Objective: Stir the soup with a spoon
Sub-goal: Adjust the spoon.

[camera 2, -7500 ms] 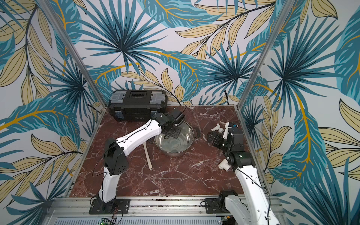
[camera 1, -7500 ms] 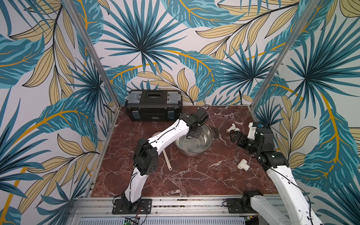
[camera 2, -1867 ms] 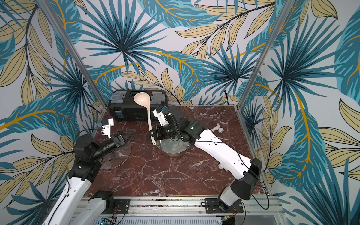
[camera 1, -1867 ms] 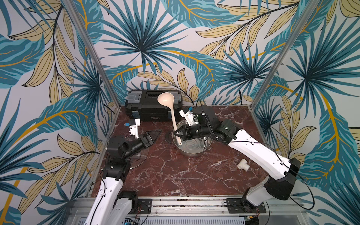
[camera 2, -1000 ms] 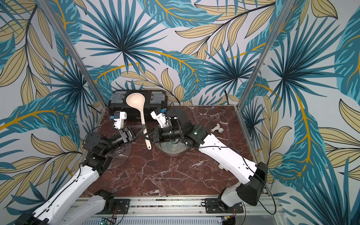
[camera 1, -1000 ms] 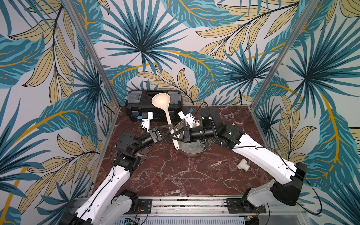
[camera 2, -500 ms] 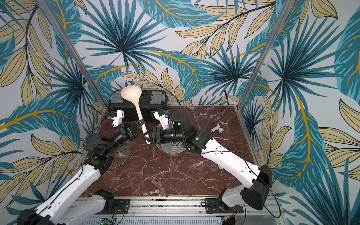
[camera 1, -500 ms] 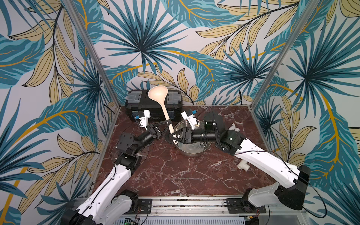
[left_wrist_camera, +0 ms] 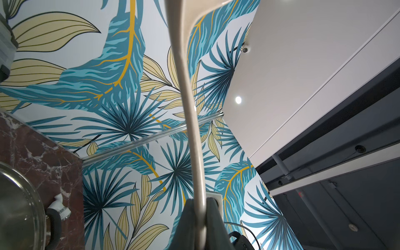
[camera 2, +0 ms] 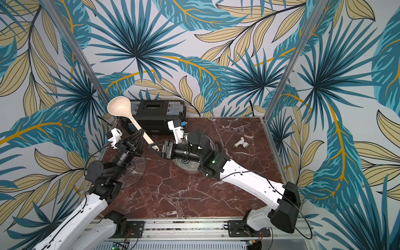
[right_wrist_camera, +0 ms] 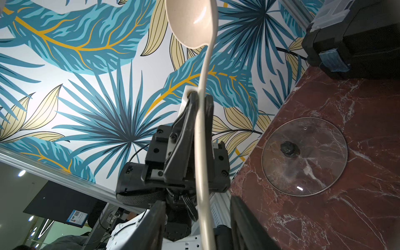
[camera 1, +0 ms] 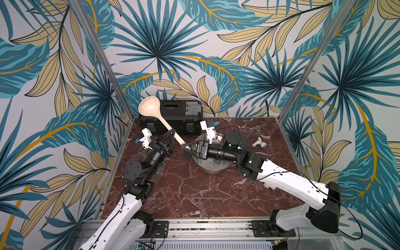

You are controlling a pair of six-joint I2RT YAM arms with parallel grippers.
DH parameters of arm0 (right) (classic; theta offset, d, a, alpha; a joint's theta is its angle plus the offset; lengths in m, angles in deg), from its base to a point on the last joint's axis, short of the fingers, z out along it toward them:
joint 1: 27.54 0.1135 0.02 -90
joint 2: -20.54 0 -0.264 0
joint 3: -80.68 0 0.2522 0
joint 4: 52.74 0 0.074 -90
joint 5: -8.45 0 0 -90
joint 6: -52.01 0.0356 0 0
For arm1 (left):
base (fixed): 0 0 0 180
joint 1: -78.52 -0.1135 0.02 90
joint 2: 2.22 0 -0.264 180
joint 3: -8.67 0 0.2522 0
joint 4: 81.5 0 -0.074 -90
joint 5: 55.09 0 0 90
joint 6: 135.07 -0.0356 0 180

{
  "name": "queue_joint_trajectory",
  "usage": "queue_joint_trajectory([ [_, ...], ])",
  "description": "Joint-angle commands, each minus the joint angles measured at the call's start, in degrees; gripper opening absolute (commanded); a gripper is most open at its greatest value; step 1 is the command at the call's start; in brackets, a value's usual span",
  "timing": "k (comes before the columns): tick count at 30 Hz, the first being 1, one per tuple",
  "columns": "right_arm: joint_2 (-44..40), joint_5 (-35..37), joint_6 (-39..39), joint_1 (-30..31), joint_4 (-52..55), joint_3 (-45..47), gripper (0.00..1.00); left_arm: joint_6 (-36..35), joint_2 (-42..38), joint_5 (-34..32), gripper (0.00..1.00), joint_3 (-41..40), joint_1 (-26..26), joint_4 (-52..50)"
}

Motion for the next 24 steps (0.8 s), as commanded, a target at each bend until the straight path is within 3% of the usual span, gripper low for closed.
queue_joint_trajectory([
  [1, 1.0, 0.7, 1.4, 0.2, -2.9, -1.9, 0.48, 1.2, -0.8, -1.6, 0.0, -1.8, 0.3, 0.5],
  [9, 2.0, 0.1, 1.5, 0.1, -2.5, -3.4, 0.39, 1.3, -1.5, -1.8, 0.0, -2.8, 0.4, 0.2],
  [18, 4.6, -1.7, 2.2, 0.2, -0.4, -5.2, 0.38, 1.1, -1.8, -1.5, 0.0, -3.0, 0.4, 0.8],
  [24, 5.1, -1.7, 2.6, 0.1, -0.2, -5.7, 0.29, 1.1, -2.5, -2.0, 0.0, -3.7, 0.4, 0.6],
])
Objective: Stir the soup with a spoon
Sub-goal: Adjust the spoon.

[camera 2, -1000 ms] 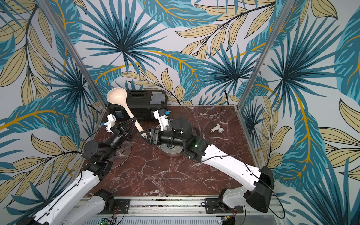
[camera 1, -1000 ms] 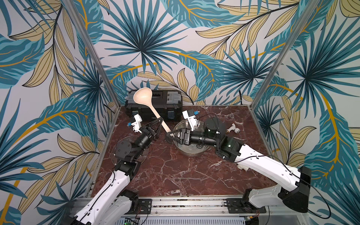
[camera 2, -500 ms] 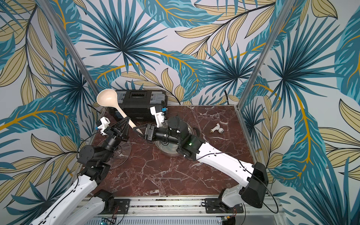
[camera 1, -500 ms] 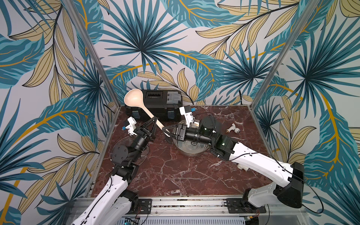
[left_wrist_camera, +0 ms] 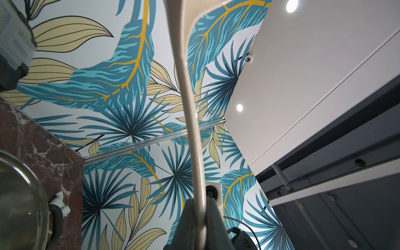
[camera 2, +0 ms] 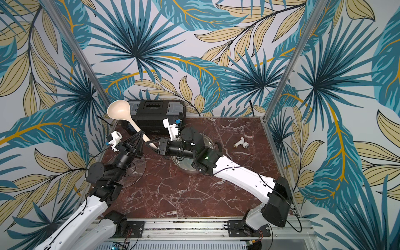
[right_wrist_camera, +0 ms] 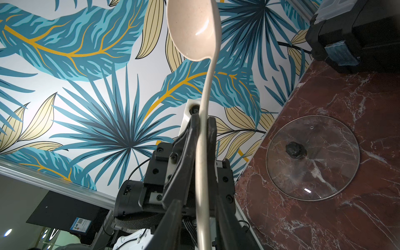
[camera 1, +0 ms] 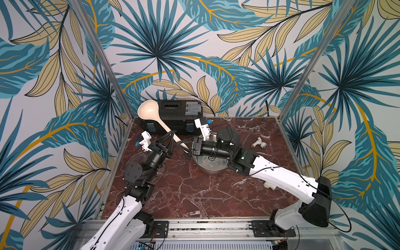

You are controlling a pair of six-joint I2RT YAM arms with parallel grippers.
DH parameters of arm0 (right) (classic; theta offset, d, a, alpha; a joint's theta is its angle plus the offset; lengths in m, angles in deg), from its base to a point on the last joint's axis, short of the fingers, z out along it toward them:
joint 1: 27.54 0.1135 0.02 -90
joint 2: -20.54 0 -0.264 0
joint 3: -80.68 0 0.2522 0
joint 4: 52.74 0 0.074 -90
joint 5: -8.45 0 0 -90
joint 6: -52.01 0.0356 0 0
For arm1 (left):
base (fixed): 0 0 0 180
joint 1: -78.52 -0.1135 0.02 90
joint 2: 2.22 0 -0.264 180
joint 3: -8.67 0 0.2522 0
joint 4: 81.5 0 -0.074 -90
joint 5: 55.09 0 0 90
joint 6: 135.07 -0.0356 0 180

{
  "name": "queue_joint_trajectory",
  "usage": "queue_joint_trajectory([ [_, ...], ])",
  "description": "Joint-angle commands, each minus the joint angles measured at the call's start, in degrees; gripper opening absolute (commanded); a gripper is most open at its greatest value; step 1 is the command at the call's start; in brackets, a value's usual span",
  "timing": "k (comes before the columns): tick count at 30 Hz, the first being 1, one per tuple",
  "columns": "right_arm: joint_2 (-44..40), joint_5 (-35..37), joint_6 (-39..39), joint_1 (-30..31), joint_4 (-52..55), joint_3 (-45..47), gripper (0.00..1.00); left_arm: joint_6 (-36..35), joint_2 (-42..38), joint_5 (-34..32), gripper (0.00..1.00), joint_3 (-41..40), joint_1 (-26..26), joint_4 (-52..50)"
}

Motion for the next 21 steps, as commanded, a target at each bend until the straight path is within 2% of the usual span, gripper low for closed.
queue_joint_trajectory([
  [1, 0.4, -1.1, 0.4, 0.1, 0.0, -1.6, 0.28, -0.6, -1.2, -0.1, 0.0, -1.4, 0.2, 1.0],
  [10, 1.4, -1.9, 1.4, 0.1, -0.1, -1.8, 0.17, -0.1, -1.4, -0.4, 0.0, -2.2, 0.2, 1.3],
  [15, 1.3, -1.0, 0.8, 0.1, 0.8, -2.2, 0.02, 0.0, -1.7, -0.1, 0.0, -2.3, 0.1, 0.6],
  [17, 1.3, -0.1, -0.8, 0.0, 3.4, -3.7, 0.0, -0.4, -2.2, 0.0, 0.02, -2.3, 0.2, -1.5],
  [18, 1.1, 1.1, -2.0, 0.0, 5.5, -4.8, 0.0, -0.9, -2.8, 0.2, 0.1, -2.2, 0.2, -3.4],
  [19, 0.8, 2.4, -3.5, 0.0, 7.5, -6.0, 0.0, -1.3, -3.4, 0.3, 0.25, -2.1, 0.2, -5.4],
  [21, 0.4, 6.0, -8.1, -0.7, 13.9, -10.0, 0.0, -2.9, -5.4, 0.7, 0.72, -1.4, 0.2, -12.0],
])
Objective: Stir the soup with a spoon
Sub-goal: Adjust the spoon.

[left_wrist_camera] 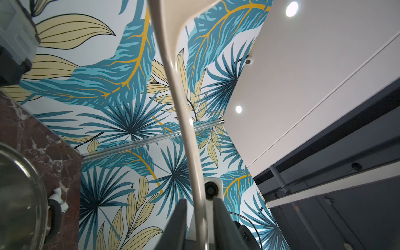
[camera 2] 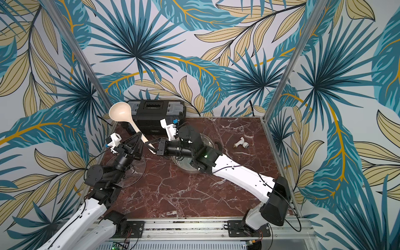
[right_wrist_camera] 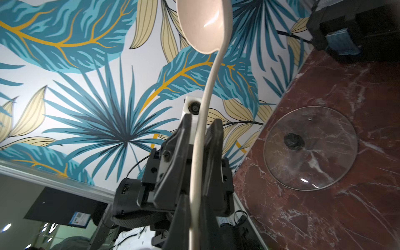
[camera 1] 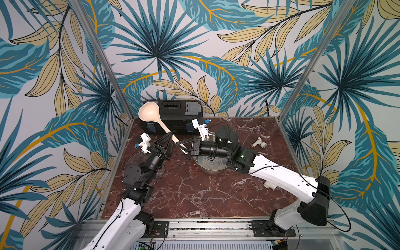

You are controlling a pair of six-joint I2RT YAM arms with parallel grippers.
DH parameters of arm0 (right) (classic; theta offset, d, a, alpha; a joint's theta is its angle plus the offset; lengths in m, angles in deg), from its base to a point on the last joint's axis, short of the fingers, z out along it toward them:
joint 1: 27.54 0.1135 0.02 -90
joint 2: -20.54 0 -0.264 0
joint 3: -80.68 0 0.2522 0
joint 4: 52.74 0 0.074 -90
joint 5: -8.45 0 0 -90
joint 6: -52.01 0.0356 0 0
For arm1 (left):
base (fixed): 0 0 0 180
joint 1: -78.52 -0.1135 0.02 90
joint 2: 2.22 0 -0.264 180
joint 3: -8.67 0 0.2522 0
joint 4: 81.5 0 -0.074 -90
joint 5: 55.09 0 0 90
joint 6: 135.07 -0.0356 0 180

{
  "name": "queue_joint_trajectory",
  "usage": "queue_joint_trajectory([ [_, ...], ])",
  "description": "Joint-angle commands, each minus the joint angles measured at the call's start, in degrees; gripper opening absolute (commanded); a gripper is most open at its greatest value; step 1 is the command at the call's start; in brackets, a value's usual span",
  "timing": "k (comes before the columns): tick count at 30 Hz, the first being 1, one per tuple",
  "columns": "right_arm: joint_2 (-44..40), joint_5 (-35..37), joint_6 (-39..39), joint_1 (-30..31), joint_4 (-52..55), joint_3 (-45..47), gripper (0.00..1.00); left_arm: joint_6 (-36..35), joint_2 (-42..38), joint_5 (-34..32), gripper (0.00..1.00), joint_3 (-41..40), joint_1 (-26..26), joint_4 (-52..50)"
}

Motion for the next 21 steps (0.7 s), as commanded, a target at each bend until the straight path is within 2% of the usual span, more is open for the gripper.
queue_joint_trajectory([
  [1, -0.7, 7.8, -7.7, -1.4, 9.7, -7.5, 0.0, -4.3, -3.3, 1.0, 0.87, -0.1, 0.3, -11.3],
  [2, -0.6, 10.1, -10.0, -2.2, 14.4, -10.4, 0.0, -5.6, -4.6, 1.0, 0.98, 0.5, 0.5, -15.6],
  [7, 1.2, 21.0, -20.6, -8.8, 36.7, -24.6, 0.0, -16.0, -7.5, 1.5, 1.0, 7.2, 1.0, -39.1],
  [11, 3.1, 34.8, -32.4, -10.5, 57.3, -33.9, 0.0, -33.7, -1.6, 1.9, 1.0, 18.4, 1.0, -57.2],
  [14, 4.1, 44.7, -38.5, -10.5, 70.7, -36.6, 0.0, -47.1, 5.4, 2.5, 1.0, 26.4, 1.1, -63.7],
  [16, 4.3, 49.4, -39.6, -10.5, 78.6, -36.0, 0.0, -55.6, 10.3, 1.7, 1.0, 32.0, 1.4, -68.3],
  [18, 3.7, 49.9, -39.2, -10.5, 83.7, -33.5, 0.0, -64.6, 15.0, -2.6, 1.0, 38.0, 3.1, -73.8],
  [21, 1.6, 46.9, -37.2, -10.3, 86.0, -28.4, 0.0, -77.0, 19.8, -14.0, 1.0, 44.1, 8.8, -78.2],
])
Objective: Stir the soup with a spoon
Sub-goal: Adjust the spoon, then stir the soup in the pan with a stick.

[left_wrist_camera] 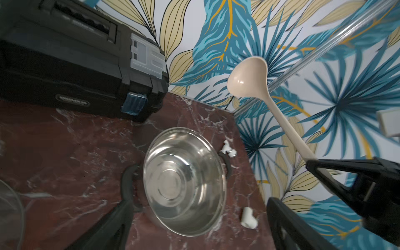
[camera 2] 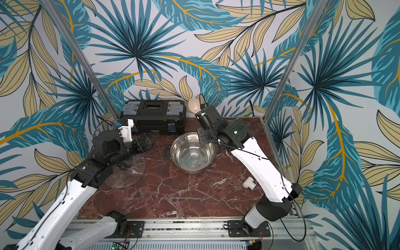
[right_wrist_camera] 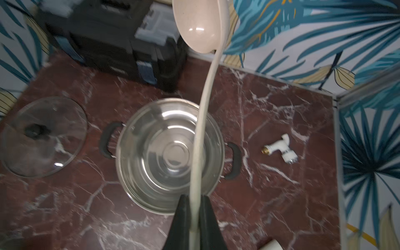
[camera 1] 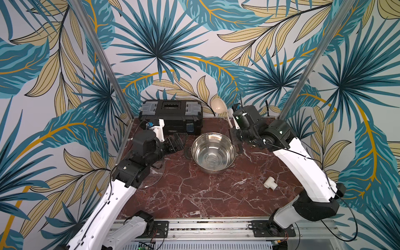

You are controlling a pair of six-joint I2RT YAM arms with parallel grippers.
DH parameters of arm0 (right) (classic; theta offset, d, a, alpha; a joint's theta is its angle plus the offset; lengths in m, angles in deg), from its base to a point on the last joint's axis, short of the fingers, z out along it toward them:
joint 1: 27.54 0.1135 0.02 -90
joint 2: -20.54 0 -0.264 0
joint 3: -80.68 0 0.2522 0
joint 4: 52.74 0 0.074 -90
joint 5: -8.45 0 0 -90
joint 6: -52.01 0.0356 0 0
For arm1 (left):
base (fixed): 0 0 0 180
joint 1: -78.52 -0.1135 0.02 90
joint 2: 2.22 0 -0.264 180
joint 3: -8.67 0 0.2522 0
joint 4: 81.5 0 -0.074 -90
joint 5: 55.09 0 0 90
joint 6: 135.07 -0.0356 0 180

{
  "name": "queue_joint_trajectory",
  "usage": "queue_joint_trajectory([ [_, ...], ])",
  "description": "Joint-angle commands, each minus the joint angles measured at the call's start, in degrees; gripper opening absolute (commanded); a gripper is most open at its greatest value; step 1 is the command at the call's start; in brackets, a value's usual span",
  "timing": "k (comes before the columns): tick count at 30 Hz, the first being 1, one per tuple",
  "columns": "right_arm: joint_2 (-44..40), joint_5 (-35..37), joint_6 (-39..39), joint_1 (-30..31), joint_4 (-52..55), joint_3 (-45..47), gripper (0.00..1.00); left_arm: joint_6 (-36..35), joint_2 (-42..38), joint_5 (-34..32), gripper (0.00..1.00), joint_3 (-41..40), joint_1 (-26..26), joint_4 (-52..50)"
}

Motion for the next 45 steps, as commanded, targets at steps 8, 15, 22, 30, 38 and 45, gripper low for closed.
queue_joint_trajectory([
  [8, 0.9, -3.5, 3.7, 2.0, 11.8, 10.0, 0.0, -30.4, 5.2, -22.4, 1.0, 6.6, 11.8, -7.7],
  [15, 5.2, -2.3, 4.3, 2.6, 9.4, 10.9, 0.0, -27.7, -2.5, -23.7, 1.0, 0.4, 11.8, -1.0],
  [22, 11.9, -2.2, 3.3, 2.6, 7.5, 8.6, 0.0, -24.4, -4.9, -22.0, 1.0, -2.4, 11.8, 0.3],
  [30, 15.7, -5.9, 1.3, 2.9, 4.6, 5.1, 0.0, -19.6, -7.1, -22.1, 1.0, -5.8, 11.8, 0.3],
  [38, 14.1, -9.6, 0.7, 7.0, 5.0, 5.6, 0.0, -17.4, -7.8, -22.4, 1.0, -6.0, 11.8, -0.2],
  [45, 9.4, -10.8, 2.7, 10.3, 4.9, 10.3, 0.0, -15.9, -7.5, -22.5, 1.0, -6.1, 11.8, -0.7],
])
